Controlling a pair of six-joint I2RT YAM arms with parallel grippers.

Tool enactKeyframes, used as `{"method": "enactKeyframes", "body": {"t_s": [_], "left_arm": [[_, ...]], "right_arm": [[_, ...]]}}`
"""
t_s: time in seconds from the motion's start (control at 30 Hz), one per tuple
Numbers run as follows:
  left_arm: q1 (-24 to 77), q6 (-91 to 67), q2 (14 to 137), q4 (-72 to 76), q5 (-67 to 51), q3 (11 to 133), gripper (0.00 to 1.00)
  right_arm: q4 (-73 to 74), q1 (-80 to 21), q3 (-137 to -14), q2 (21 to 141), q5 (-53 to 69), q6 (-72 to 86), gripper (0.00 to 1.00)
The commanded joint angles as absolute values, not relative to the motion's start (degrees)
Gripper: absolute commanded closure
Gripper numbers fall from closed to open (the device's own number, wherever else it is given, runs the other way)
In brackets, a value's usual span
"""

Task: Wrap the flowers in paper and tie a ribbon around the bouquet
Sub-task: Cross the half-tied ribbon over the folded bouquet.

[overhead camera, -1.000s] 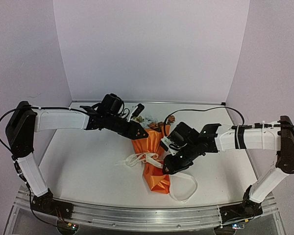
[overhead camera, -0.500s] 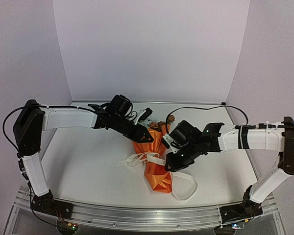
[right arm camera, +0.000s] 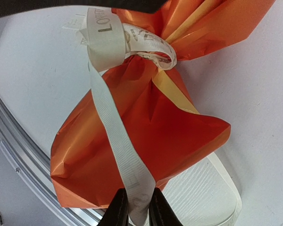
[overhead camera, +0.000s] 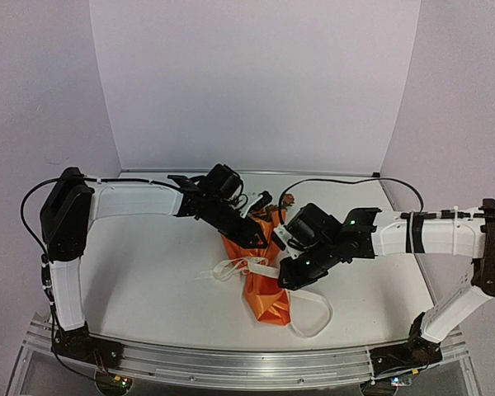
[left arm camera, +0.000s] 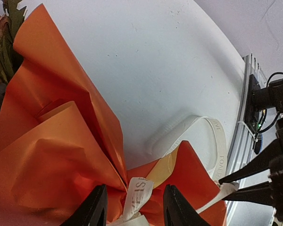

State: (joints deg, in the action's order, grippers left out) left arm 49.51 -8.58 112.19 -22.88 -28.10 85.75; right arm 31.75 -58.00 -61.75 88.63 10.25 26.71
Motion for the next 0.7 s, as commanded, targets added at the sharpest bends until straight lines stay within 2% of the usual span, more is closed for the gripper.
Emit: {"method": "enactKeyframes", "body": {"t_s": [0.0, 0.27, 0.53, 0.67], "left_arm": [[51.0, -5.0, 114.4, -27.9, -24.1, 90.6, 0.55], [52.3, -2.5, 116.5, -32.6, -22.1, 92.6, 0.52], [52.5, -0.3, 116.7, -36.4, -23.2, 94.2, 0.46], [52.7, -0.1, 117.6, -38.1, -23.3, 94.9, 0.51]], "right_arm": [[31.3, -58.8, -63.4, 86.8, 8.7, 27.8, 0.85], [28.6, -58.8, -63.1, 88.4, 8.8, 30.8, 1.00], [27.1, -58.7, -63.2, 89.2, 8.1, 32.6, 1.00], [26.5, -58.7, -63.4, 89.6, 8.6, 33.1, 1.00]]}}
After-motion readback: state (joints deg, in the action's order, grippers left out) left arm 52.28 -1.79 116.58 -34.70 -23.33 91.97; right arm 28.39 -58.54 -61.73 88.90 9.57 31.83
